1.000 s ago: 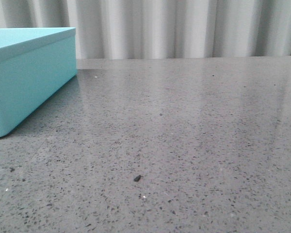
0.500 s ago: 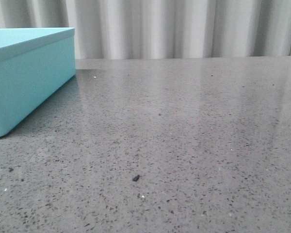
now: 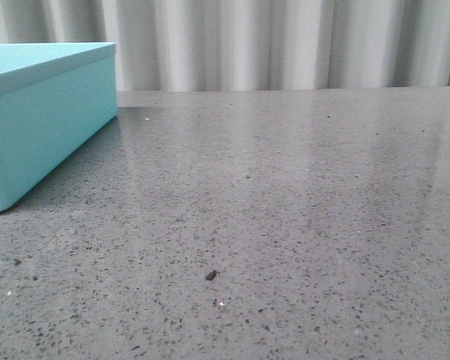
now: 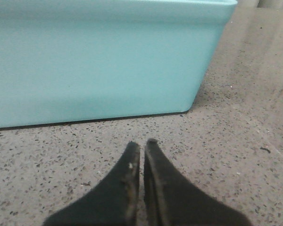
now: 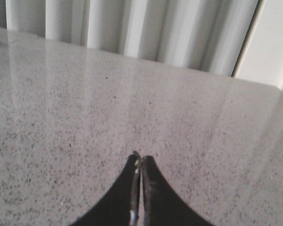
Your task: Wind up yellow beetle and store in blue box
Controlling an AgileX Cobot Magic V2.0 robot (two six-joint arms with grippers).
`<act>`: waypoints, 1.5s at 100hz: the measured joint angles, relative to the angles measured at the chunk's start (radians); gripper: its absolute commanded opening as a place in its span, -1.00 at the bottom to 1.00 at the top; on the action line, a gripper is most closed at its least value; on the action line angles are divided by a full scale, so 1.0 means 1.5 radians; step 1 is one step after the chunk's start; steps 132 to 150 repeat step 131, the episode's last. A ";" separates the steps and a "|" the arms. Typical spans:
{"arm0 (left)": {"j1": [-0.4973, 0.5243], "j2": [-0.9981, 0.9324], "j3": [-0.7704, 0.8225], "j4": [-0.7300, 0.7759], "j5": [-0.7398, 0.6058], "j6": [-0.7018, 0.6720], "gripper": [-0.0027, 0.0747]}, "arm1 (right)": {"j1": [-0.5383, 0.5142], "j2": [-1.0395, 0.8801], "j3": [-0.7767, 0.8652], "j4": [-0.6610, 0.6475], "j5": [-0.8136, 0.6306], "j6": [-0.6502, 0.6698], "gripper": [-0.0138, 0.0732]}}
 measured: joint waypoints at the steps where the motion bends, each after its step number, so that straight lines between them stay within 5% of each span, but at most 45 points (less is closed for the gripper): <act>1: 0.000 0.000 0.000 0.000 0.000 0.000 -0.99 | 0.000 0.000 0.000 0.000 0.004 0.000 -0.78; 73: 0.000 0.000 0.000 -0.001 0.000 0.000 -0.99 | -0.003 0.000 -0.001 -0.001 0.129 0.000 -0.78; 150: 0.000 0.000 0.000 -0.001 0.000 0.000 -0.99 | -0.003 0.000 -0.001 -0.001 0.132 0.000 -0.78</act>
